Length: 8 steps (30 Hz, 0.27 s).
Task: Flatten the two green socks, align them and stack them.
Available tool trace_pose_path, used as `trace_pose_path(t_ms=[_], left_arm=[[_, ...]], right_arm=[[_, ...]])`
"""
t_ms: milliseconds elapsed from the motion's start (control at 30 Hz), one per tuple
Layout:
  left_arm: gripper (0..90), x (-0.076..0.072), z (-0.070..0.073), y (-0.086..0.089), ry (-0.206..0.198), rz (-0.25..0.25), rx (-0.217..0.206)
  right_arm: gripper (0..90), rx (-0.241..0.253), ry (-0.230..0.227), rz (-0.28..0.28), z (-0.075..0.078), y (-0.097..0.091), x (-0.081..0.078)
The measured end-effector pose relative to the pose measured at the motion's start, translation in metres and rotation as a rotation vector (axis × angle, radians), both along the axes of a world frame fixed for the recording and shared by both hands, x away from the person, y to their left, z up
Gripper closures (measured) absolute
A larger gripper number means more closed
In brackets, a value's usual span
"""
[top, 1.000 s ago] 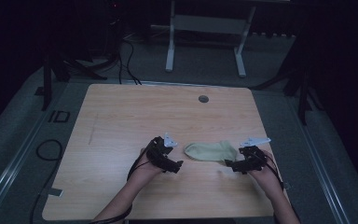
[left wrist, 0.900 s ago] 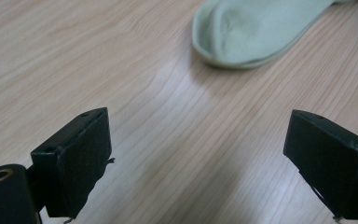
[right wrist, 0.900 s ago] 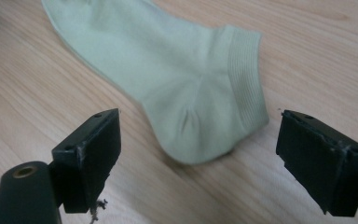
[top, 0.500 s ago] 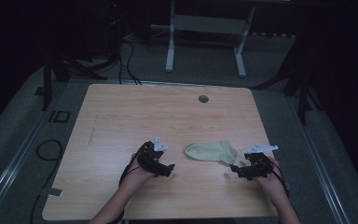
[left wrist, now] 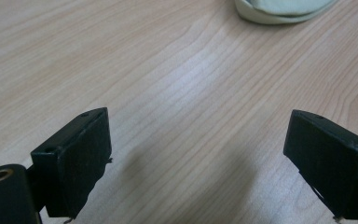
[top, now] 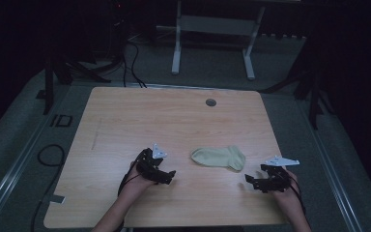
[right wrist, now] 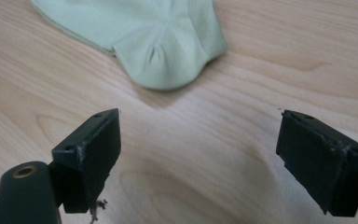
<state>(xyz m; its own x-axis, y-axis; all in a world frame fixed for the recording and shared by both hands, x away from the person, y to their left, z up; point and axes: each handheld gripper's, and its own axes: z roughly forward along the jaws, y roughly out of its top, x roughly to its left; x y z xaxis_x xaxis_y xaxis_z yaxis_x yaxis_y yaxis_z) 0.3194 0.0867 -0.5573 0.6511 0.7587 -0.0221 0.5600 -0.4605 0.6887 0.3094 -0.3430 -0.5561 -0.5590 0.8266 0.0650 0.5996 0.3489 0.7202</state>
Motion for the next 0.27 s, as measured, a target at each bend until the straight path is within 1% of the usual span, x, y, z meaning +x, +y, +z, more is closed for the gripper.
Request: trace_pose_path(t_ms=[167,267], left_arm=[[7.5,-0.0008,-0.0014,0.0002,0.004,-0.001,-0.017],[7.5,-0.0012,-0.0028,-0.0005,0.007,-0.004,-0.017]], right_arm=[[13.6,0.001,0.008,-0.006,-0.0051,-0.004,-0.0048],[13.7,0.021,0.0,-0.014,-0.005,-0.0064,-0.0063]])
